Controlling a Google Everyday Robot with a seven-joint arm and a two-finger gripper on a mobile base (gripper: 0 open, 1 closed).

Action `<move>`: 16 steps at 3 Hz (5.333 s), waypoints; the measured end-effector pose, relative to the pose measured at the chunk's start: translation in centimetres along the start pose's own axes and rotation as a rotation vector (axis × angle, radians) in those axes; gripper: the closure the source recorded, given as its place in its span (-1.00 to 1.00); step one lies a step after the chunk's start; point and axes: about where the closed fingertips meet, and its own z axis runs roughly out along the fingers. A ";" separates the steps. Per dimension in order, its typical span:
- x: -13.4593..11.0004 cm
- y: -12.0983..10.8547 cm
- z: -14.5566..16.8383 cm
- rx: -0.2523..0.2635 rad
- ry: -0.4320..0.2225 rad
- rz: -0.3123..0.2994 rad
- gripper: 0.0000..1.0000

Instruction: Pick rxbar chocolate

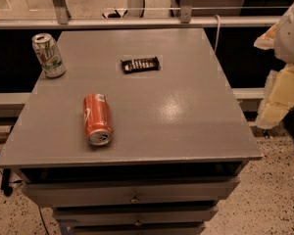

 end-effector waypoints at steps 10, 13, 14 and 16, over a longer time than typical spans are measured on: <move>-20.1 -20.4 24.9 -0.134 -0.414 0.169 -0.66; -20.9 -20.1 25.3 -0.137 -0.420 0.166 0.77; -20.9 -20.2 25.2 -0.137 -0.420 0.166 1.00; -23.0 -17.4 16.3 -0.162 -0.535 0.036 1.00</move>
Offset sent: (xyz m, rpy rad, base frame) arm 0.0913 0.0397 -0.0591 0.1241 0.0120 0.0024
